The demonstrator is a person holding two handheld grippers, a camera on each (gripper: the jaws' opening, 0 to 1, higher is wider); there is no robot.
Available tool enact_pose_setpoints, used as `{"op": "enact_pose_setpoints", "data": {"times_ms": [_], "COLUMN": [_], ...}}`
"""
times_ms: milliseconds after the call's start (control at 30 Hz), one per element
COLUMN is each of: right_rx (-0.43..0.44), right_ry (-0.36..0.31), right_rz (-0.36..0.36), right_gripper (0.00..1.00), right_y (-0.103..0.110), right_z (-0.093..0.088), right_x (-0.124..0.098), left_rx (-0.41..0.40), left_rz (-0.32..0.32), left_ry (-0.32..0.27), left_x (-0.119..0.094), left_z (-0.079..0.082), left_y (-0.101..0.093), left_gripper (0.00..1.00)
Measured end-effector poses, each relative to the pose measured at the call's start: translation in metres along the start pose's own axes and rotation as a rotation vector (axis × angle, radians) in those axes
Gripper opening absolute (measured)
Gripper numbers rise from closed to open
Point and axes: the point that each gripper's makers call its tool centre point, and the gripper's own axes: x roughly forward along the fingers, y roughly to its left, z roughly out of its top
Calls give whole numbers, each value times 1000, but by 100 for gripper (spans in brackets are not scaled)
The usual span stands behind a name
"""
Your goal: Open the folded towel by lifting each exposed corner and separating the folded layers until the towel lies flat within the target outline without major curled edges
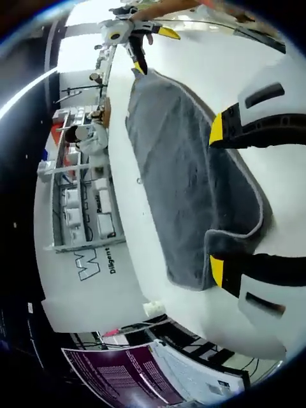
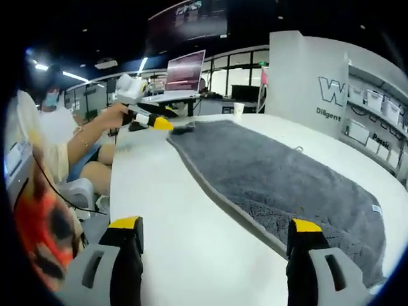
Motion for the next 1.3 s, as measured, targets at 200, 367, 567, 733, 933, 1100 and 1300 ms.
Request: {"op": "enact_pose_setpoints", "data": {"times_ms": [200, 367, 567, 733, 933, 1100, 1300], "right_rx": [8, 5, 7, 10, 6, -1, -10], "right_ry": [4, 3, 1, 3, 9, 11, 13], "right_rz": [-2, -2, -8, -14, -16, -15, -11], "right_gripper": [92, 92, 91, 91, 90, 90, 90], "right_y": [0, 1, 0, -1, -1, 0, 2], "right_z": [-3, -3, -3, -4, -5, -4, -3], "right_x": [-3, -5, -6, -7, -7, -7, -7], "left_rx": [-7, 27, 46, 12, -139, -243, -264], "left_rz": [45, 85, 117, 159, 217, 299, 374], "left_ry": [2, 53, 84, 39, -41, -76, -70], "left_x": [20, 34, 42, 40, 27, 7, -9], "left_z": [-1, -14, -26, -25, -25, -36, -50], "left_y": [15, 27, 36, 47, 63, 82, 96], "left_gripper": [40, 29, 14, 3, 3, 4, 7]}}
